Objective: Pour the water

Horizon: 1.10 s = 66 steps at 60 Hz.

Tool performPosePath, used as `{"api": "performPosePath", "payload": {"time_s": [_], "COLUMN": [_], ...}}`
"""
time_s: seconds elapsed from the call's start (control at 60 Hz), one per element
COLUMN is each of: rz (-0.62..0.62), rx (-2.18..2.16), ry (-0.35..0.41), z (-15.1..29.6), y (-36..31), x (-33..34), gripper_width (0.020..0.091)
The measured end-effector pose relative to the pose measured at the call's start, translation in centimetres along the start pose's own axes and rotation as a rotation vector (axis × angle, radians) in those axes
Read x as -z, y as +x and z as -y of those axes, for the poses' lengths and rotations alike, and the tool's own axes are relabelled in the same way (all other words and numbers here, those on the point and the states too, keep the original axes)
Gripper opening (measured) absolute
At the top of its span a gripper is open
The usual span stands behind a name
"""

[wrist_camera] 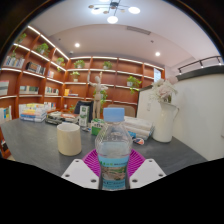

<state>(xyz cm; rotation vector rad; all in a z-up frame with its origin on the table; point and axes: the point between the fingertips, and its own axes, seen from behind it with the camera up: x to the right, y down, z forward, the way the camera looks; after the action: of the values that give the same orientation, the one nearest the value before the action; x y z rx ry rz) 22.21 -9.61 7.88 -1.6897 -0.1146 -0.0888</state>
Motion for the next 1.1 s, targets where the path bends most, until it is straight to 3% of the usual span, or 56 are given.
{"api": "performPosePath", "payload": {"time_s": [0.6,1.1], "rz": [0.027,-0.141], "rx": [1.232,2.058], "ry": [-0.074,0.102], "z": [4.7,10.1], "y": [-3.1,-5.0], "x": [-10.1,-12.9], "gripper_width": [0.0320,0.0320]}}
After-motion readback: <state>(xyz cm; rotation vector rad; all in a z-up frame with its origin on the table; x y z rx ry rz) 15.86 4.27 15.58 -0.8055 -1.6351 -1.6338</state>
